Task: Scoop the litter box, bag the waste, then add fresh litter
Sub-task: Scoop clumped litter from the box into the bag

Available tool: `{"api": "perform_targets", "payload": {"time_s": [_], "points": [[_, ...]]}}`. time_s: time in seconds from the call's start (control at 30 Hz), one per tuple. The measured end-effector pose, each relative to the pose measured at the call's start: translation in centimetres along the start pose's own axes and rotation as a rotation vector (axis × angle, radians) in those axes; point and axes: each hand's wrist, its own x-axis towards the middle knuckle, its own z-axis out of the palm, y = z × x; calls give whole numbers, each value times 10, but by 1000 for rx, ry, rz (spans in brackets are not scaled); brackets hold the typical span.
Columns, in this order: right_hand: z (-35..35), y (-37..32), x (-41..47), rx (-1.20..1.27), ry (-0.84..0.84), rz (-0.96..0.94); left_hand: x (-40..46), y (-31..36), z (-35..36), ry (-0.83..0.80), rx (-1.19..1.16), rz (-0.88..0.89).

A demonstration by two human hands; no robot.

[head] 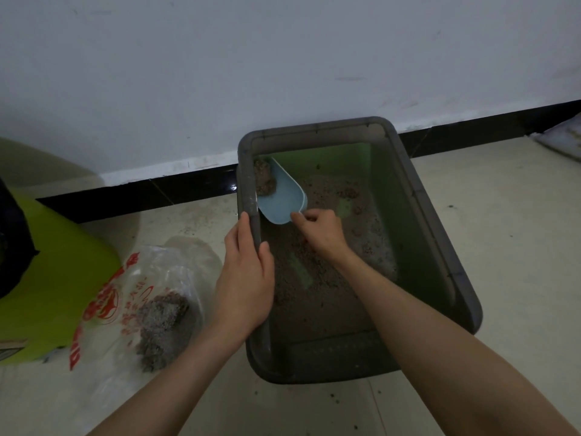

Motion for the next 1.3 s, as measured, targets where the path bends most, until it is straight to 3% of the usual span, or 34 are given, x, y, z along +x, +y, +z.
{"api": "perform_targets", "payload": {"time_s": [0.2, 0.53, 0.7, 0.87, 1.03, 1.17, 1.3], "points": [[3, 13, -8, 225, 45, 81, -3, 0, 0, 6, 18, 3], [-32, 5, -44, 168, 72, 111, -3, 1, -2, 36, 105, 9], [-59, -27, -84, 141, 125, 72, 2, -5, -13, -115, 83, 14], [-66, -80, -130, 115, 12, -28, -11, -24, -59, -163, 57, 73], [-16, -102, -174, 169, -166, -23, -46, -93, -107, 110, 144, -52], [43, -88, -203, 234, -334, 106, -83, -155, -124, 201, 229, -305], [78, -70, -216, 64, -453, 197, -101, -189, -127, 178, 110, -554]]}}
